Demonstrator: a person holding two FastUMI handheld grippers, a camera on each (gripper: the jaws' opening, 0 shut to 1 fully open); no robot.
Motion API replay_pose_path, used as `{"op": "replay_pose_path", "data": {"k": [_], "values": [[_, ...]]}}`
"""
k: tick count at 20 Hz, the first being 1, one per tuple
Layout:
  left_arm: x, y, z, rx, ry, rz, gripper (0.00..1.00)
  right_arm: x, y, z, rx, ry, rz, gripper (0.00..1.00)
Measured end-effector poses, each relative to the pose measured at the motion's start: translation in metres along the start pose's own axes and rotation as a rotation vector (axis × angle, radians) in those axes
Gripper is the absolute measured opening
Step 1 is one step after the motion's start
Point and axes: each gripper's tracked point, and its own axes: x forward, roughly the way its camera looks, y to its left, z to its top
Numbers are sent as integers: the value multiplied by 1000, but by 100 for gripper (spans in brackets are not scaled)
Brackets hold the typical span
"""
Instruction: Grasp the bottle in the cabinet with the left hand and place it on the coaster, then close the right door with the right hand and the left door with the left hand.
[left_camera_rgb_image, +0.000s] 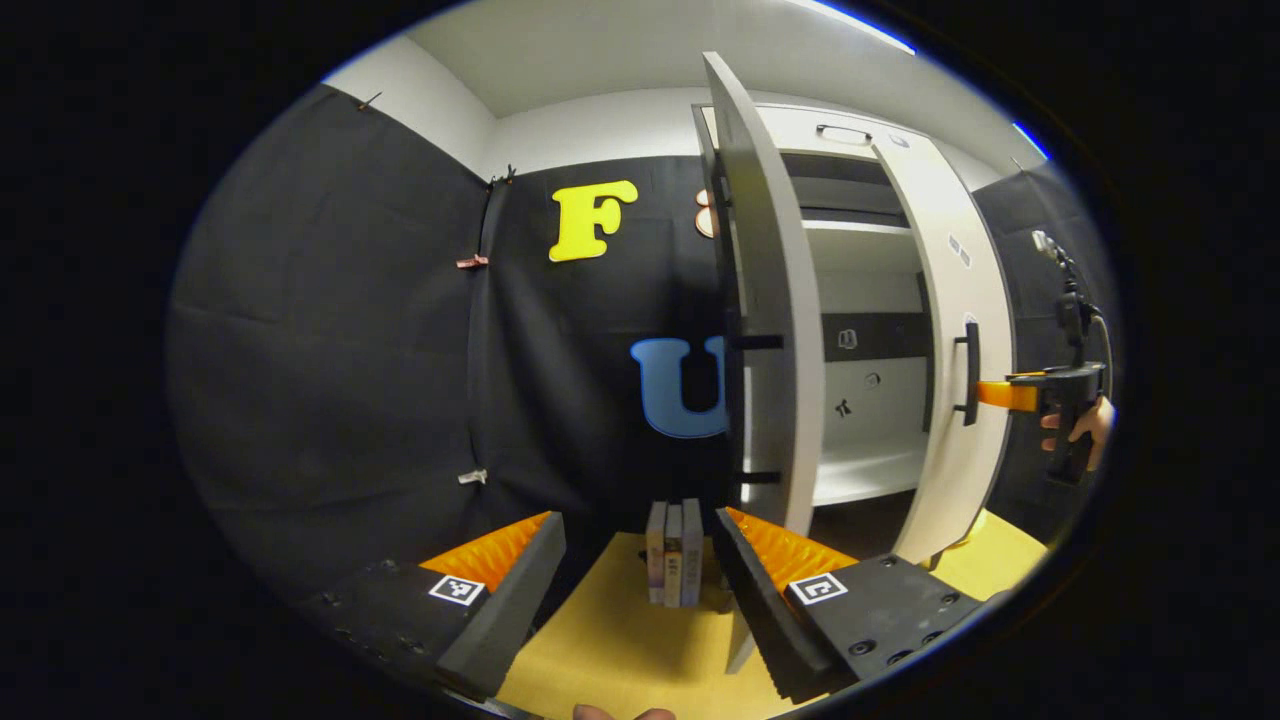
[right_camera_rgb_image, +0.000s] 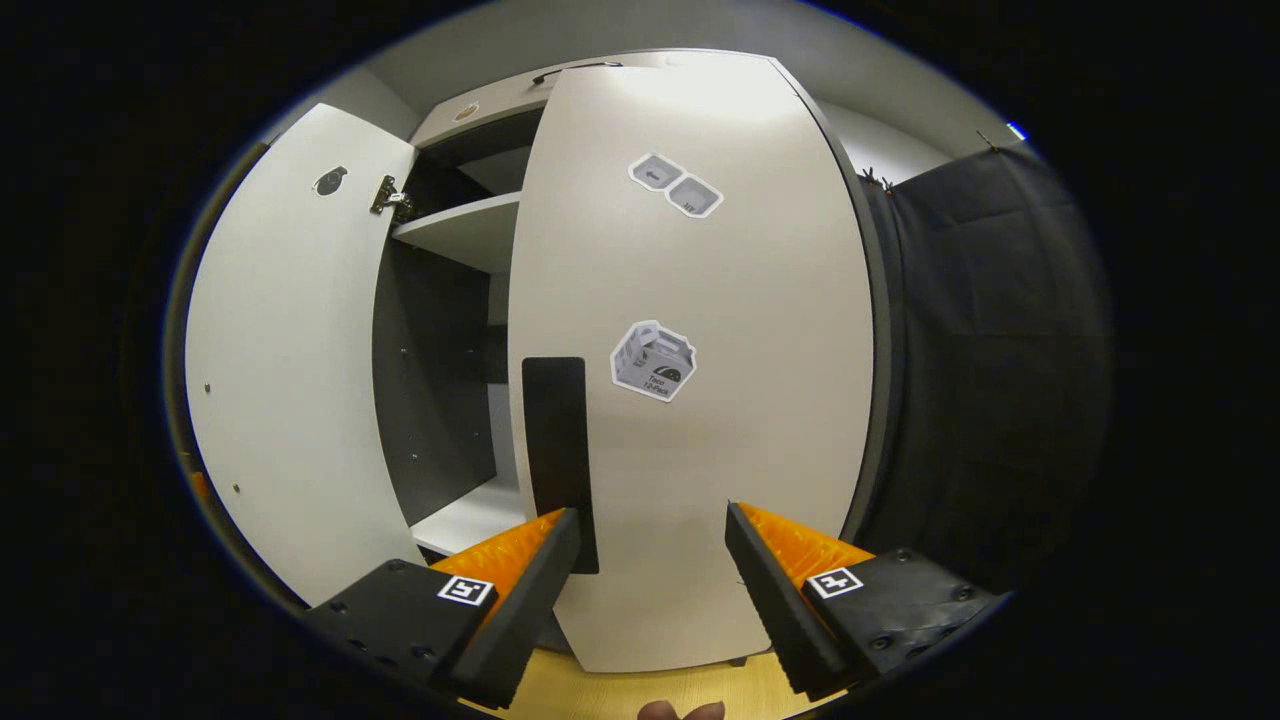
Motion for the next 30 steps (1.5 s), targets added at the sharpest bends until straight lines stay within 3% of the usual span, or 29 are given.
{"op": "replay_pose_path", "data": {"k": [7, 11, 16, 25, 29, 30], "values": [[44, -8, 0, -56, -5, -46, 94, -34, -15, 5, -6, 3, -12, 98], [44, -18, 0, -65, -16, -102, 91, -59, -27, 4, -69, -3, -19, 97], [38, -34, -2, -81, -2, -109, 90, -81, -38, 2, -87, 1, -27, 96], [21, -109, 6, -54, -4, -142, 92, -105, -64, -6, -13, 44, -32, 96], [22, -151, 9, -41, -7, -191, 90, -114, -82, -5, -2, 54, -52, 96], [24, -165, 10, -32, -8, -210, 95, -118, -88, -5, 1, 59, -60, 96]]}}
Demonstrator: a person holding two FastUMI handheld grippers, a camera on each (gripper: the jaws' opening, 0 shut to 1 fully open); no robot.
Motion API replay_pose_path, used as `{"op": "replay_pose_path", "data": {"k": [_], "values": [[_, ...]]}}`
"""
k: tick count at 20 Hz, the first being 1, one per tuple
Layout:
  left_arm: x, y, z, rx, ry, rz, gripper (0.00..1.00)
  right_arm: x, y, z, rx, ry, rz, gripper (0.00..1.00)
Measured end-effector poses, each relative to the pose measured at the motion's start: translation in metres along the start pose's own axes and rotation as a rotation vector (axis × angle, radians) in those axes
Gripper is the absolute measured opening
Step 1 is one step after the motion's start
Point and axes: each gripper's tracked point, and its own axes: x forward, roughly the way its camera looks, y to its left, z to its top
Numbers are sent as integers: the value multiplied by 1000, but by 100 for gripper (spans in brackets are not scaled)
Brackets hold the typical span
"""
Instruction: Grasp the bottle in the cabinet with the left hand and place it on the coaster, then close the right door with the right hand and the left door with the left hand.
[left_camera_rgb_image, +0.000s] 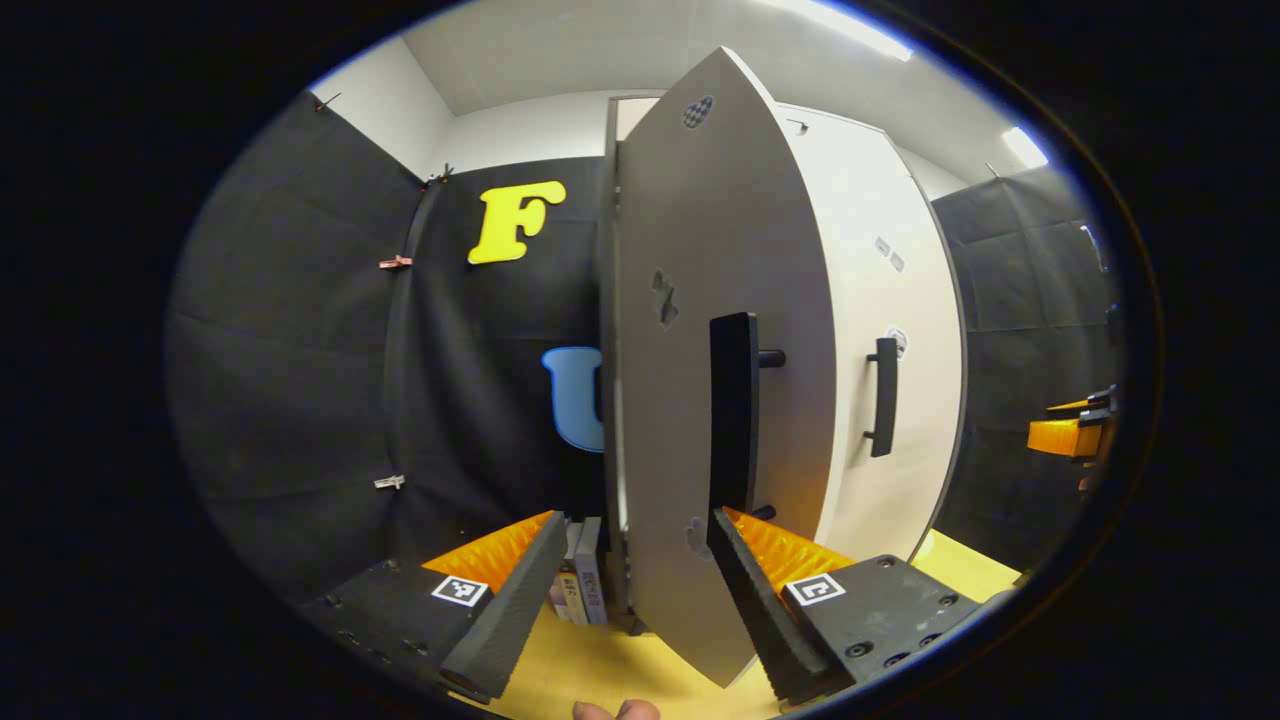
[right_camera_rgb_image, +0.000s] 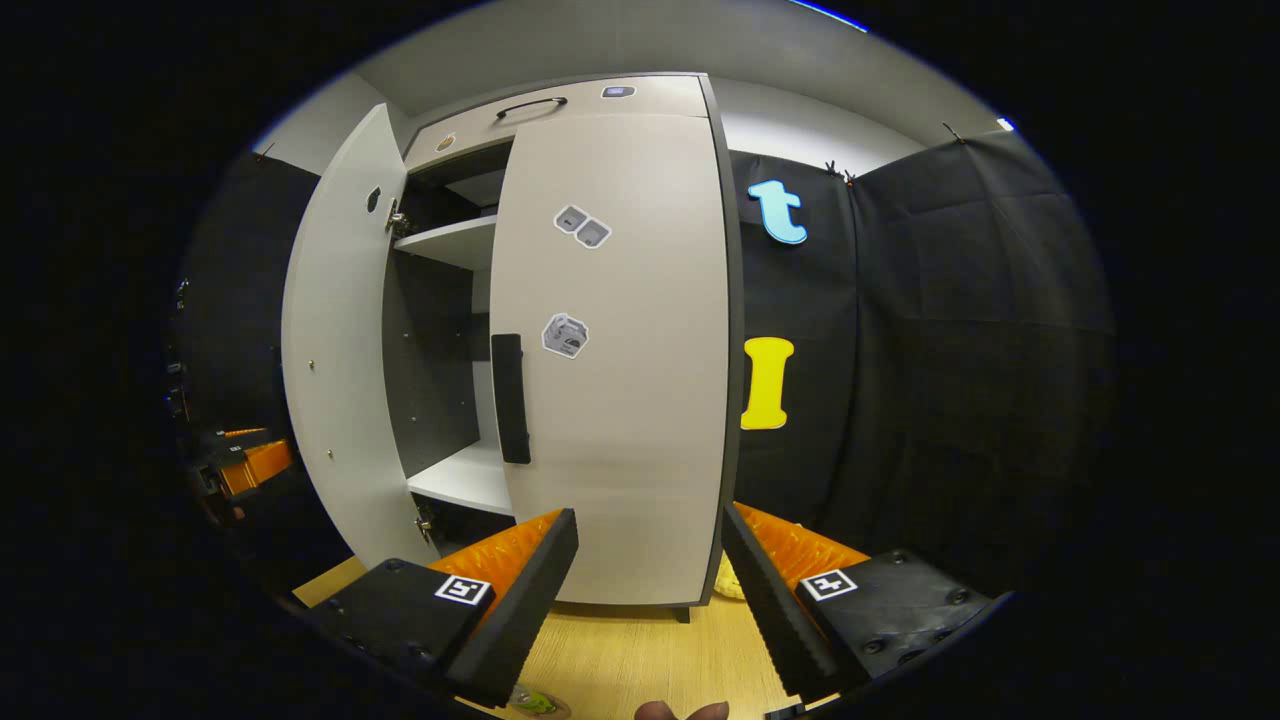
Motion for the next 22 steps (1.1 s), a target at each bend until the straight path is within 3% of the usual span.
{"op": "replay_pose_path", "data": {"k": [4, 11, 22], "values": [[24, -44, 2, 43, -20, -46, 93, -12, -30, -3, 16, 17, -36, 96], [49, -76, 2, 55, -27, -18, 92, -30, -78, -5, 63, 23, -90, 98], [75, -101, 0, 13, -25, 7, 93, -39, -82, -4, 25, 8, -49, 97]]}}
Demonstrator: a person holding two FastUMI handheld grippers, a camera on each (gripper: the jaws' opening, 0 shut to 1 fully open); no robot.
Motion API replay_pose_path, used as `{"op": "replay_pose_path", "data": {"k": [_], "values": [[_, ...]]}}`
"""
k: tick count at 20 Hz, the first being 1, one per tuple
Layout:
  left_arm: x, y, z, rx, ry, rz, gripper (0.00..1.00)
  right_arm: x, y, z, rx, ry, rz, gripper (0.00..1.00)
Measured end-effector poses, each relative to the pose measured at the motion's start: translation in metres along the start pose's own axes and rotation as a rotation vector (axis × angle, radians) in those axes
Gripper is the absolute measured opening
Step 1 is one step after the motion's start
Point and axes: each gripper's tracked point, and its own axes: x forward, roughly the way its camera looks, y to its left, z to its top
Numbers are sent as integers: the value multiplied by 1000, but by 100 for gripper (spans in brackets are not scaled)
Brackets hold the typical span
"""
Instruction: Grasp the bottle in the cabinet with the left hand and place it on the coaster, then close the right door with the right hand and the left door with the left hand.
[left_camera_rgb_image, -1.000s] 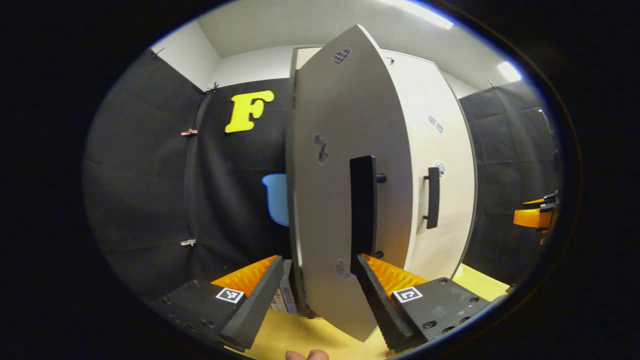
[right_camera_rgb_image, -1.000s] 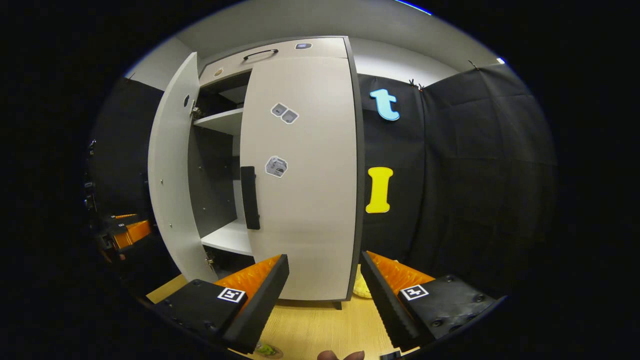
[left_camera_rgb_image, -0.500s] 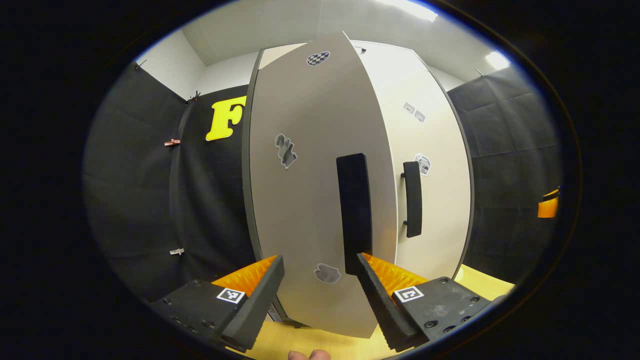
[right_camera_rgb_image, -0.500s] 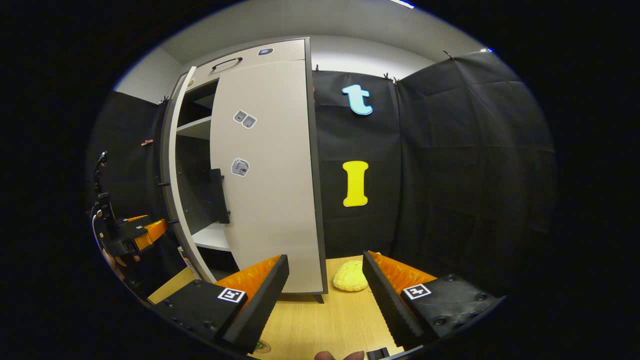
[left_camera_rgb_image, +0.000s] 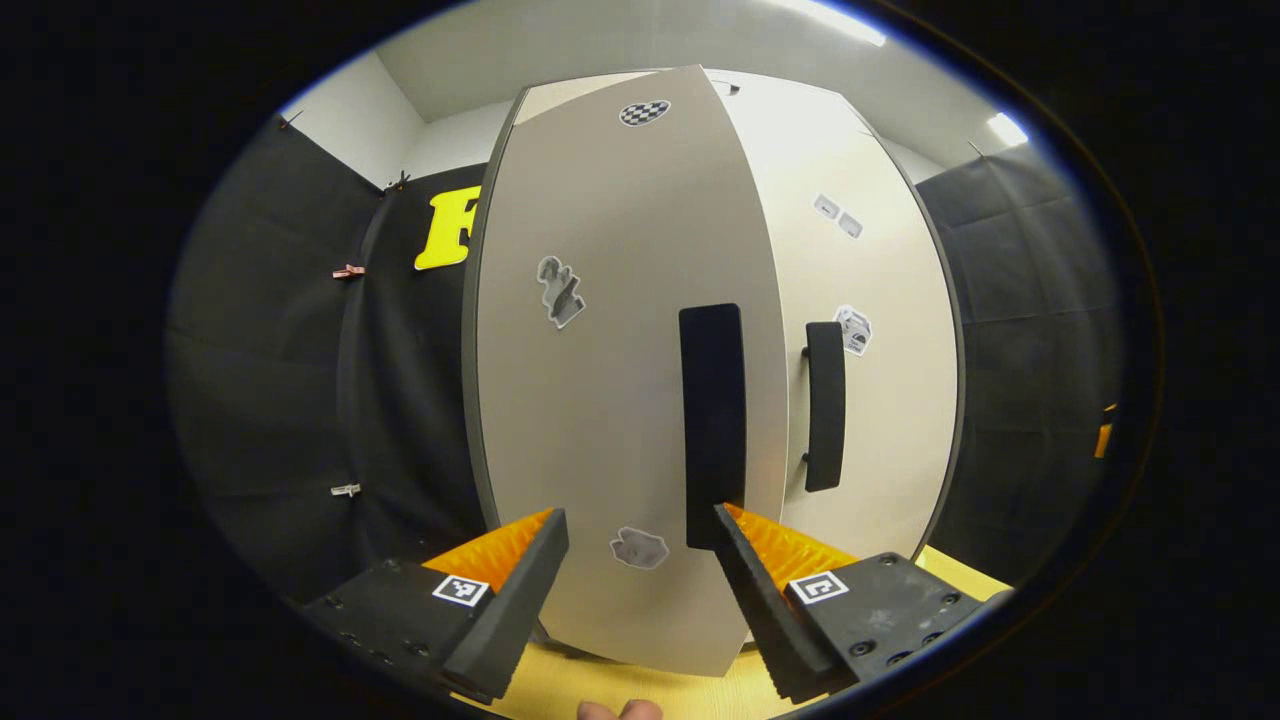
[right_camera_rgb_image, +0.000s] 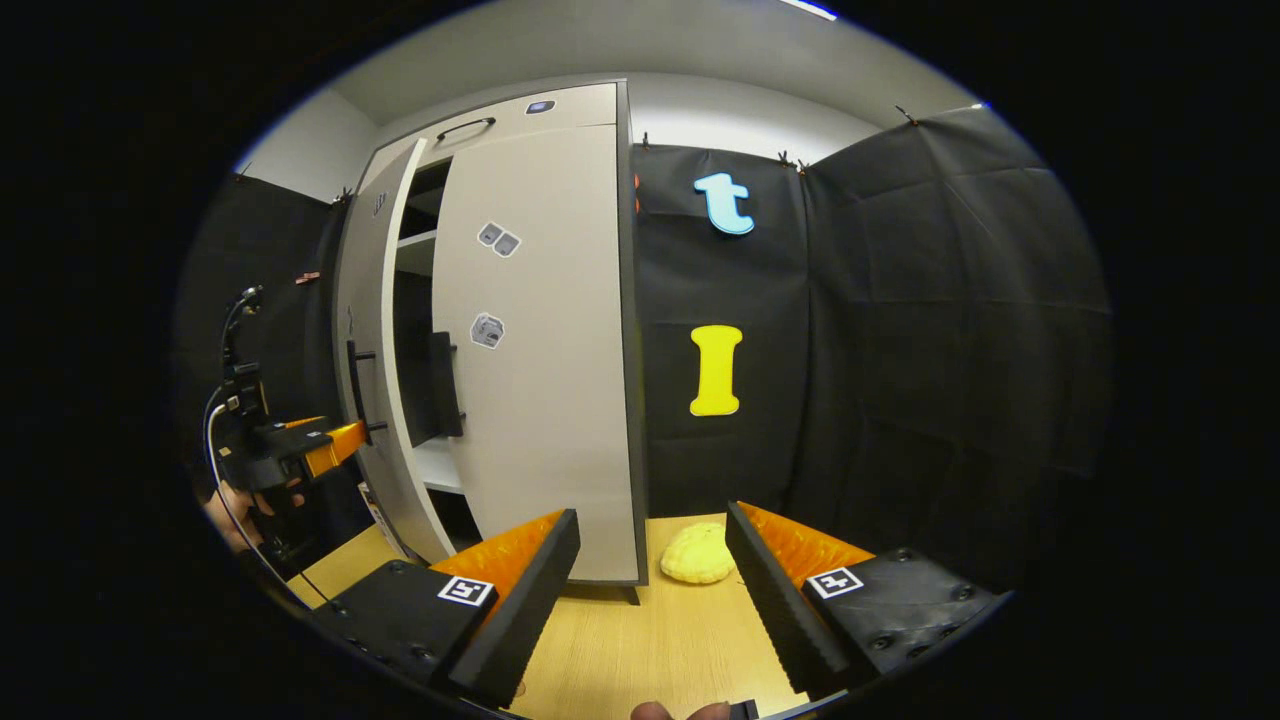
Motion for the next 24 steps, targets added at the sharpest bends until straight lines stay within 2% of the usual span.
{"op": "replay_pose_path", "data": {"k": [10, 18, 24], "values": [[19, -10, 3, 18, -13, 3, 94, 1, 5, 6, -23, -30, 17, 98], [-16, -7, 11, 6, -11, -33, 93, 4, 28, 11, -25, -36, 33, 98], [-60, 15, 29, 26, -43, -45, 93, 6, 47, 21, -47, -59, 24, 98]]}}
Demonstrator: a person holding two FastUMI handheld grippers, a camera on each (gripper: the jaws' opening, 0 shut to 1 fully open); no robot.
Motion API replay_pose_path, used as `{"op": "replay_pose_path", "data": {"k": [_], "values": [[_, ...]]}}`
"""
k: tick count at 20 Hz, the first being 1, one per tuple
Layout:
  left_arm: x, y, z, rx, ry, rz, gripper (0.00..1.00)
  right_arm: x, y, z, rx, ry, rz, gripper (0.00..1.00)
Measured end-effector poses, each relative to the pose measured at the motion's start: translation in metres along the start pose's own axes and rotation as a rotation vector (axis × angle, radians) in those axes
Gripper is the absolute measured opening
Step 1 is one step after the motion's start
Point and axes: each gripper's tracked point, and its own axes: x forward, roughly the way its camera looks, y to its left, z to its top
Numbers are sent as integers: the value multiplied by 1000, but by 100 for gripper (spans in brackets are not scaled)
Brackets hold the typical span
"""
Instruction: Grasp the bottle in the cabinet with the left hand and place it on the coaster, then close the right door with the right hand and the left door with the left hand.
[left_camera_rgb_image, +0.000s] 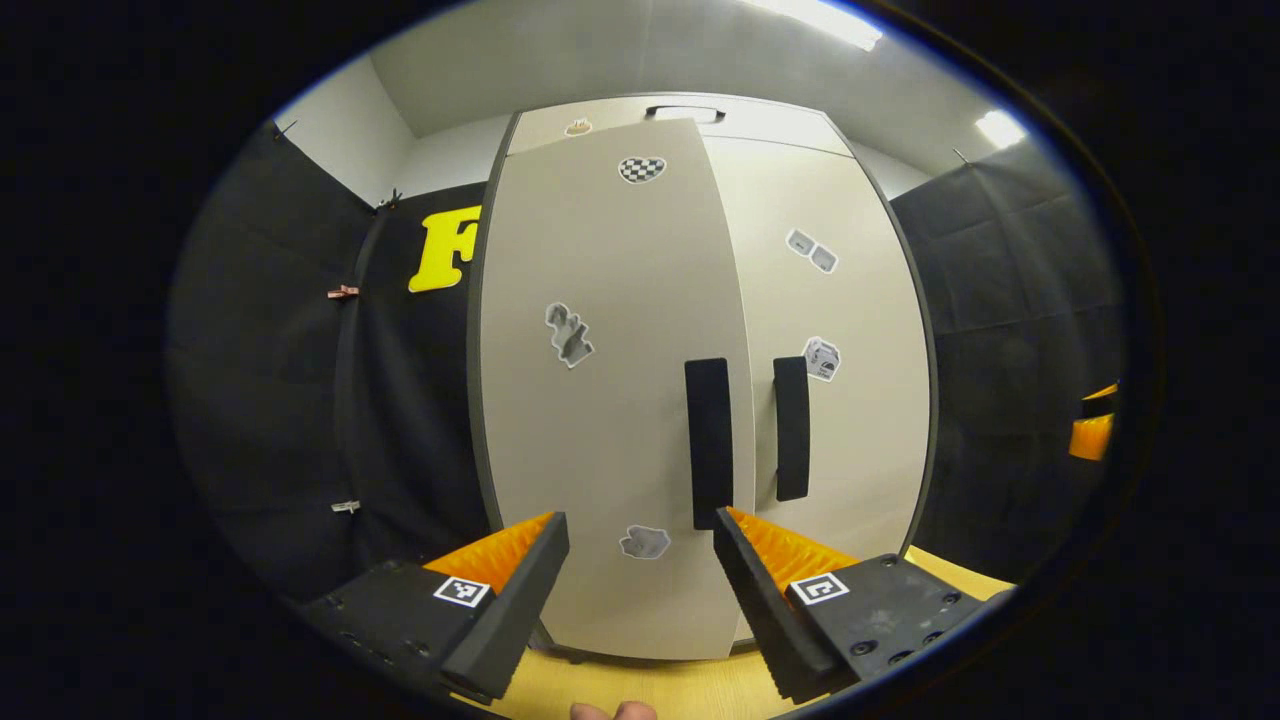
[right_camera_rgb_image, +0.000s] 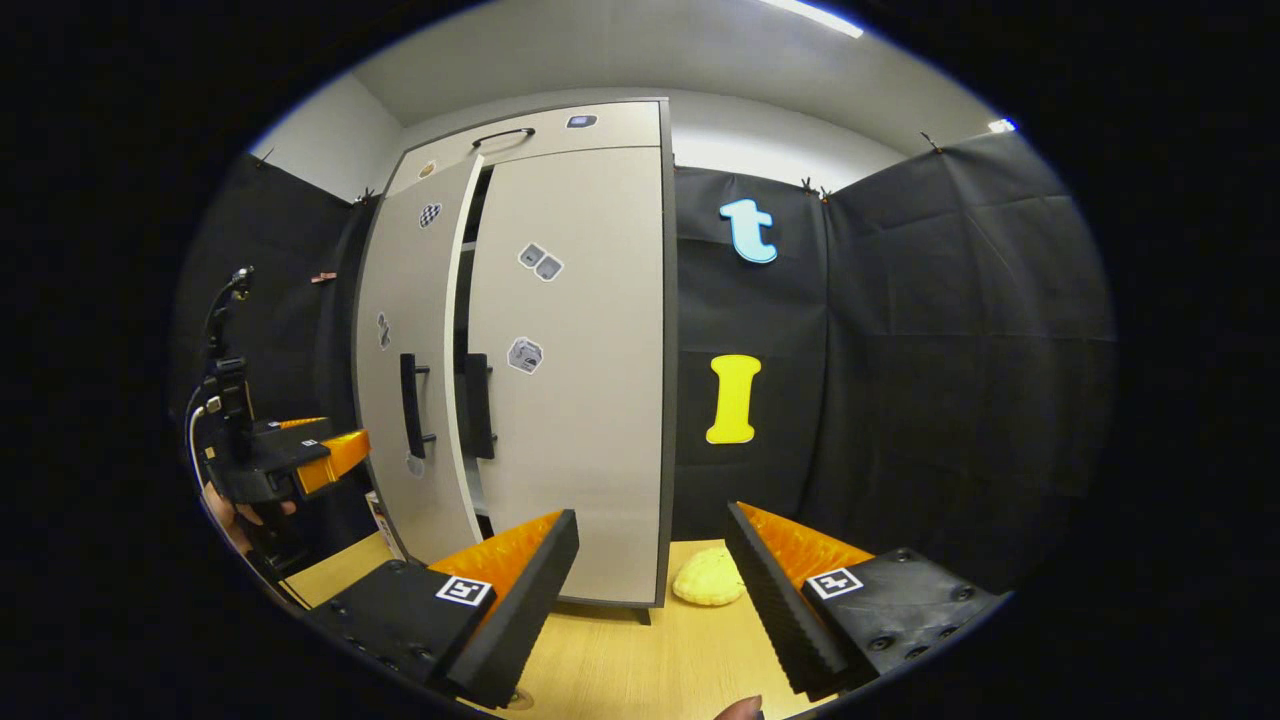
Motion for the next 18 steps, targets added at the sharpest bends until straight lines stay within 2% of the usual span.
{"op": "replay_pose_path", "data": {"k": [5, 10, 18], "values": [[-35, 20, -2, -46, 28, -4, 94, -2, 18, 11, 2, -39, -18, 98], [-69, 39, -5, -34, 44, 4, 94, -7, 39, 24, -15, -106, -21, 98], [-107, 60, -15, -62, 67, 47, 93, -13, 63, 16, 4, -100, -16, 96]]}}
